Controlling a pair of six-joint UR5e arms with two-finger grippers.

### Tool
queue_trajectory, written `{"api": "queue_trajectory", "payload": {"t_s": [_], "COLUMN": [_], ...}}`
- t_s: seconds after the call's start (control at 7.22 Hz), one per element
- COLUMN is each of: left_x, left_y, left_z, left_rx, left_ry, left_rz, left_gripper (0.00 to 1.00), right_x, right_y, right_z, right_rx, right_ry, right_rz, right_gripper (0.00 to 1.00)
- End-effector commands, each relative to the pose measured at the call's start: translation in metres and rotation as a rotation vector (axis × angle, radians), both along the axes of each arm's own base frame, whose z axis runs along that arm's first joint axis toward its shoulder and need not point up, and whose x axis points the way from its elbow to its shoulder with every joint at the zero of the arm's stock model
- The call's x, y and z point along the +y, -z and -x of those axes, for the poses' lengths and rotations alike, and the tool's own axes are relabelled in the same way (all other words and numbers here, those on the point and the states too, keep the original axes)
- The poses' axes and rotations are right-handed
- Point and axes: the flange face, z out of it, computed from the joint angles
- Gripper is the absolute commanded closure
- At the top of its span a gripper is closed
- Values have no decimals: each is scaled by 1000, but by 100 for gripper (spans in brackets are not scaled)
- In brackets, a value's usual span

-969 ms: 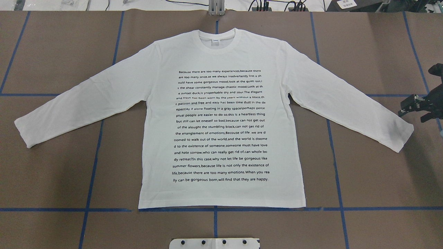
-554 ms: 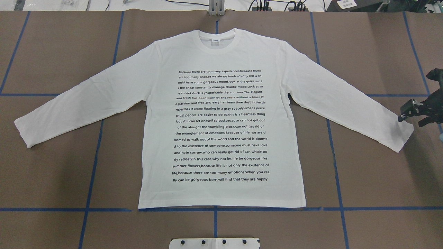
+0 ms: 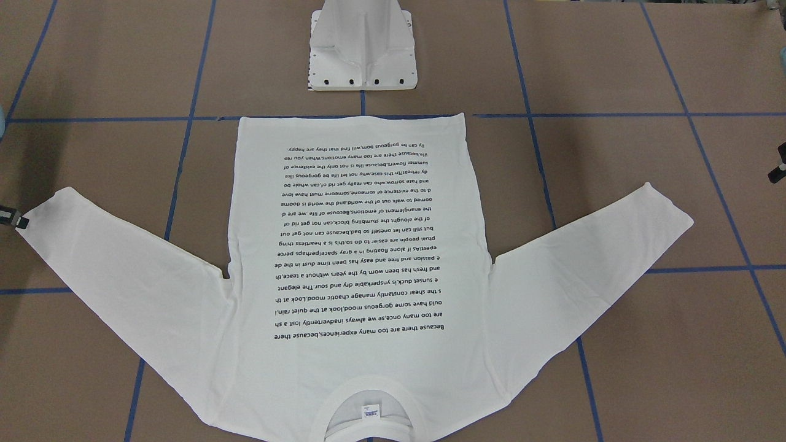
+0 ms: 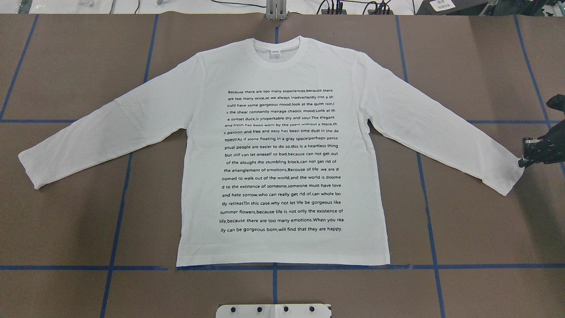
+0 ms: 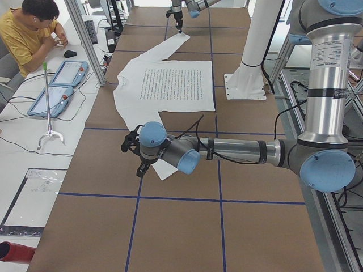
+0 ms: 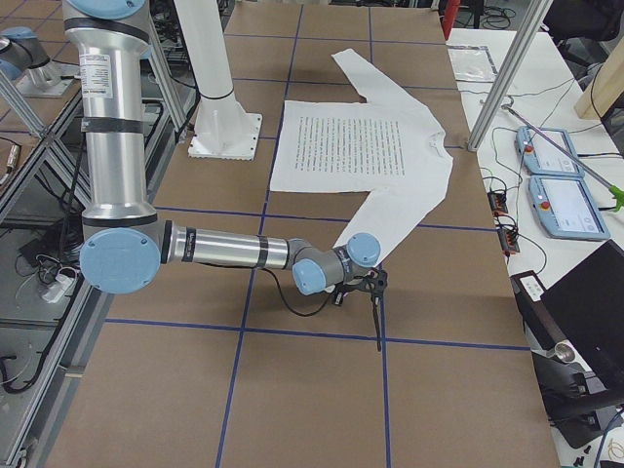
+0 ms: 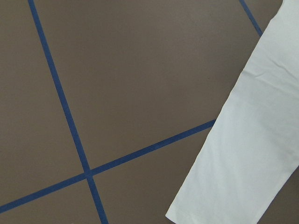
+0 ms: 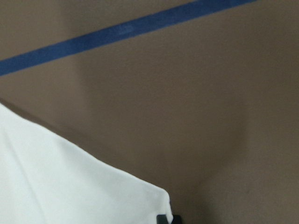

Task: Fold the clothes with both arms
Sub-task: 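Lower the right gripper to the cuff of the sleeve nearest it and grasp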

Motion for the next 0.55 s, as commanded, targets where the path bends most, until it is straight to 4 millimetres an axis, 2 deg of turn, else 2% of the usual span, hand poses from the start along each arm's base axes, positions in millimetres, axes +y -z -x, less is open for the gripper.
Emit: {"api": "queue_trajectory", "payload": {"t_s": [0.0,0.14,0.28,0.42], "left_x": [0,2,4,4], "left_y": [5,10,15,22], "left_z": [0,0,-1,-2], "left_rx": [2,7,34,49], "left_ry": [0,-2,-17,-22], "left_rz": [-12,-20,-22,-28], "left_gripper": [0,0,0,0], "right_x": [-7,-28,-67,-99], "right_y": [56,109,180,261], "right_z": [-1,8,39,94], "right_rx": [-93,-120,-149,-178], "right_ry": [-6,-52,-119,-150], "right_rz": [-5,8,54,105], "right_gripper": [100,100,100,100]}}
